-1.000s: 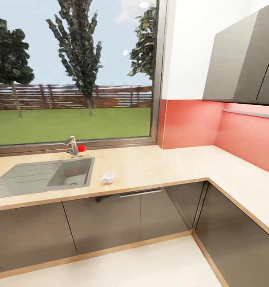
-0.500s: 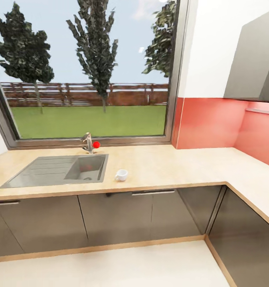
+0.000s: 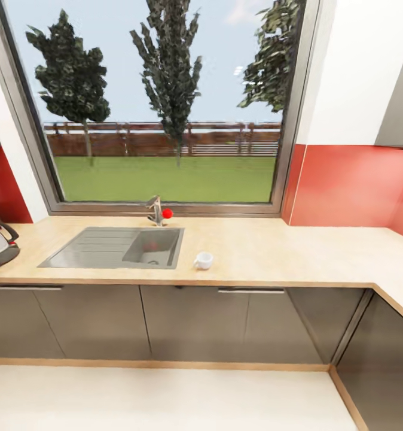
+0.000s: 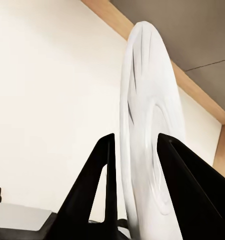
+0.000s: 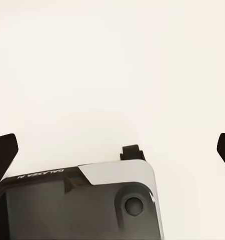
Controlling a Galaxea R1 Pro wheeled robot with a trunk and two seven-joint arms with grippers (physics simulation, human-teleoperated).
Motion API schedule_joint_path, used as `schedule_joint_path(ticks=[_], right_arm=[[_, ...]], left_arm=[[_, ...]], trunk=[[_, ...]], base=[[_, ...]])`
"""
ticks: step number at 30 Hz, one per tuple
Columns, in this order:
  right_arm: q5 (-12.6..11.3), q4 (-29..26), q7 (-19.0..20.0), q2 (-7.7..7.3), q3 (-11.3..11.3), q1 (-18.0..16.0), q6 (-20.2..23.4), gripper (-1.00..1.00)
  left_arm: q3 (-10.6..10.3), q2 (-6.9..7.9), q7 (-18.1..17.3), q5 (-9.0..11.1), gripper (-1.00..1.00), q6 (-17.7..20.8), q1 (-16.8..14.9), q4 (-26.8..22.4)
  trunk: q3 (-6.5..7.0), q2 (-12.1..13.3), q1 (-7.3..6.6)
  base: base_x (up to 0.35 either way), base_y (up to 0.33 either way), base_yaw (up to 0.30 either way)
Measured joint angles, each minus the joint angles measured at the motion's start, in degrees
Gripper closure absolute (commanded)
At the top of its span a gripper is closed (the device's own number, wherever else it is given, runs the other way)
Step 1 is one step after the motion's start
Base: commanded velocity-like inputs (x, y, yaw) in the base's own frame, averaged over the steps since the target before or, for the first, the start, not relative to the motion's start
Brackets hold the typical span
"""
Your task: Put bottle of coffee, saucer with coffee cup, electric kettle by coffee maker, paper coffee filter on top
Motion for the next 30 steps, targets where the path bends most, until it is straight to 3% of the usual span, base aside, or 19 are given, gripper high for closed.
schedule_joint_path(ticks=[3, 11, 17, 22, 25, 27, 29, 30], right_arm=[[0.02, 0.0, 0.0, 0.0, 0.0, 0.09, 0.0, -1.0], [0.0, 0.0, 0.0, 0.0, -0.05, 0.19, 0.0, -1.0], [0.04, 0.0, 0.06, -0.09, -0.07, 0.24, 0.0, -1.0], [0.15, 0.06, 0.21, -2.44, -0.08, 3.78, 0.19, -1.0], [0.38, 0.09, 0.26, -4.23, 0.0, 9.32, 0.32, -1.0], [2.66, 0.09, 0.23, -4.55, 0.4, 13.18, 0.12, -1.0], [6.42, 0.04, 0.21, -4.41, 0.77, 14.65, -0.15, -1.0], [9.63, 0.02, 0.14, -4.21, 0.9, 15.17, -0.63, -1.0]], left_arm=[[-0.11, -0.75, 0.0, -0.07, 1.0, -0.01, 0.0, 0.02], [-0.08, -1.06, 0.05, -0.03, 1.0, -0.04, 0.0, 0.02], [-0.11, -1.11, 0.0, 0.01, 1.0, -0.1, 0.02, 0.03], [-0.1, -1.11, 0.06, 0.01, 1.0, -0.17, 0.08, 0.02], [-0.1, -1.1, 0.07, 0.01, 1.0, -0.17, 0.08, 0.02], [-0.1, -1.11, 0.08, 0.01, 1.0, -0.19, 0.08, 0.02], [-0.11, -1.14, 0.08, 0.01, 1.0, -0.2, 0.08, 0.03], [-0.1, -1.18, 0.08, 0.01, 1.0, -0.2, 0.07, 0.03]], trunk=[[-0.13, 0.0, 0.0], [-0.46, 0.0, 0.0], [-0.7, -0.01, -0.03], [-0.91, -0.01, -0.03], [-1.03, -0.01, -0.03], [-1.11, -0.01, -0.03], [-1.18, -0.01, -0.03], [-1.21, -0.01, -0.03]], base=[[0.0, 0.0, 0.252], [0.007, 0.0, 0.252], [0.278, 0.058, 0.252], [0.291, 0.183, 0.252], [0.289, 0.189, 0.251], [0.289, 0.19, 0.248], [0.289, 0.19, 0.235], [0.289, 0.19, 0.166]])
